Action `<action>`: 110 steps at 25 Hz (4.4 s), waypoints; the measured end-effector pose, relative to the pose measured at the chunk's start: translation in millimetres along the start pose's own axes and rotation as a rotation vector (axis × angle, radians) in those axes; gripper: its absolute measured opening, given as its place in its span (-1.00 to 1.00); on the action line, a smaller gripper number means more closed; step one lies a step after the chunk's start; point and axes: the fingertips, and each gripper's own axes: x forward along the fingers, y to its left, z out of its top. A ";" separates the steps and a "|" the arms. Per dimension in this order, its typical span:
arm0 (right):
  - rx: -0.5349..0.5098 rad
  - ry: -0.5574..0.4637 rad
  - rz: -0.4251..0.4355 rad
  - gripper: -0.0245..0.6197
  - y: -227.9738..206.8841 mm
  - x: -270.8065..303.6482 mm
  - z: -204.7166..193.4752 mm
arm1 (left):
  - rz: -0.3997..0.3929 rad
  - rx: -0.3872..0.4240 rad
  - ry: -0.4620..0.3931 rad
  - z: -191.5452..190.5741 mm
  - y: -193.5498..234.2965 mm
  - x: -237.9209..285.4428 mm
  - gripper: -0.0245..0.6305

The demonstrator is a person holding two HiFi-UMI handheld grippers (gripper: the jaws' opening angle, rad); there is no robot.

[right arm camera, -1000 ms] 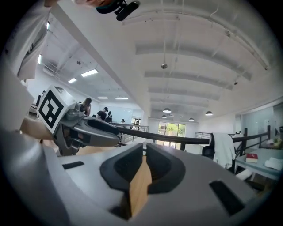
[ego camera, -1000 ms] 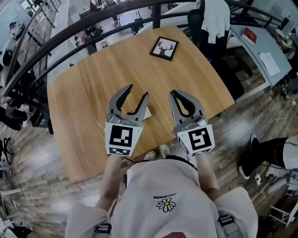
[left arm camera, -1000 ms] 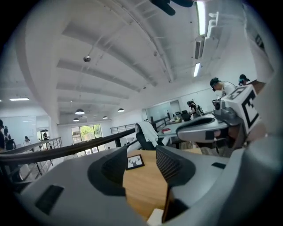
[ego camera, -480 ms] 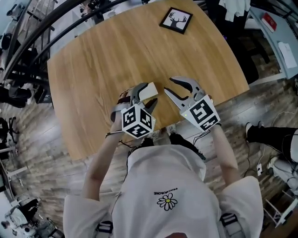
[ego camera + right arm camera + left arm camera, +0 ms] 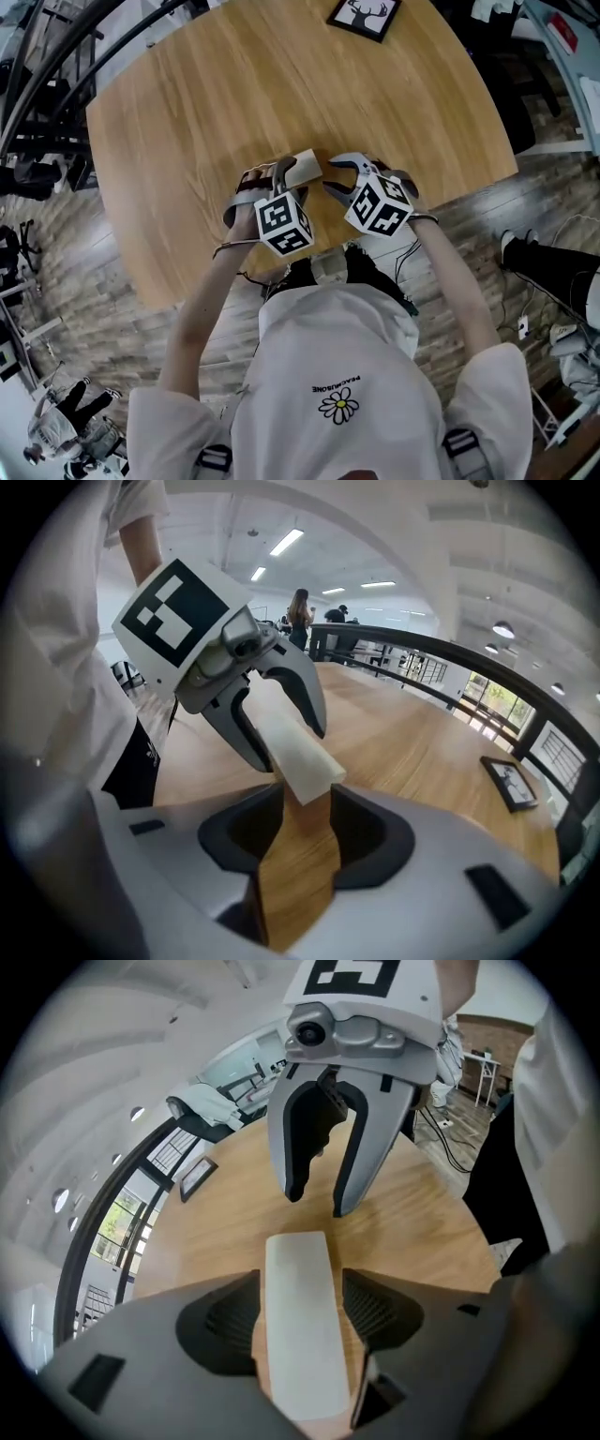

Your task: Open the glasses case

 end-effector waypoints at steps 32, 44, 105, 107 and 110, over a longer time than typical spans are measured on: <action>0.043 0.025 0.053 -0.72 -1.8 41.3 -20.3 | -0.150 -0.013 0.013 -6.4 3.3 9.1 -0.23; -0.031 0.074 0.039 -0.75 -0.7 44.1 -23.8 | -0.368 -0.075 0.019 -6.9 11.6 8.3 -0.24; 0.252 -0.848 -0.788 -0.90 -65.4 -250.6 209.2 | 0.833 -0.827 -0.982 43.7 162.0 -328.1 -0.87; 0.247 -0.841 -0.788 -0.90 -64.4 -248.6 209.6 | 0.837 -0.832 -0.974 42.1 162.9 -327.6 -0.87; 0.234 -0.834 -0.792 -0.90 -63.9 -247.5 210.2 | 0.839 -0.836 -0.967 41.7 162.4 -325.5 -0.87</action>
